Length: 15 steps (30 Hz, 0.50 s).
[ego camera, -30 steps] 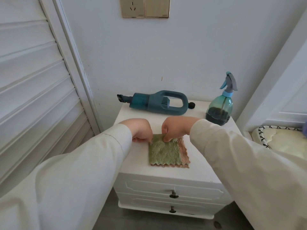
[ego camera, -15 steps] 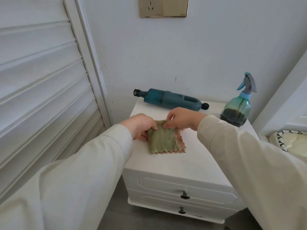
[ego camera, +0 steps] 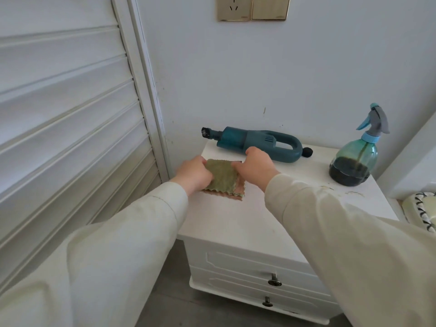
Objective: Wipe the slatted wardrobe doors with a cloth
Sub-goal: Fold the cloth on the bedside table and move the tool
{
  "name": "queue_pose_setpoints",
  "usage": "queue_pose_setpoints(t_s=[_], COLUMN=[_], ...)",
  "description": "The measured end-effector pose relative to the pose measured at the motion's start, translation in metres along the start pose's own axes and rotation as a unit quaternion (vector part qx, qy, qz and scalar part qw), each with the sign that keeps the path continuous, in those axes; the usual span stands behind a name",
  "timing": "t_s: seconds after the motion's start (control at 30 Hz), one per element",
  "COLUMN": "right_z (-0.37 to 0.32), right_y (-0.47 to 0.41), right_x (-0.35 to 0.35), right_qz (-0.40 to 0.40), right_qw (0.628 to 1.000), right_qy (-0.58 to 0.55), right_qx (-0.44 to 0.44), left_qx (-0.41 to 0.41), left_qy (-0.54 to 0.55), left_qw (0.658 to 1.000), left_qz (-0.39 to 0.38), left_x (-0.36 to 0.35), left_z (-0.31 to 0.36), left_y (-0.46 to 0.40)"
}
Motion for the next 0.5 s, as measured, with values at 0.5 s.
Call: queue_pose_setpoints(t_s=[0.5], right_z=[0.001], right_y=[-0.021], right_x=[-0.023], right_qz=[-0.018], right_qw=[0.986], right_qy=[-0.163], right_qx=[-0.020], left_qx=[-0.017], left_qy=[-0.137], left_qw=[0.990], left_qz=[-0.031], left_x=[-0.009], left_z=[-0.022], left_y=[-0.035])
Point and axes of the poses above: each hand's wrist, its own y-axis away from the middle knuckle, its own x-axis out of the back of the hand, z = x × y, the point moved 4 cm from there along -y, towards the middle knuckle, and after that the axes turned 5 degrees about -y, right-handed, at the moved point
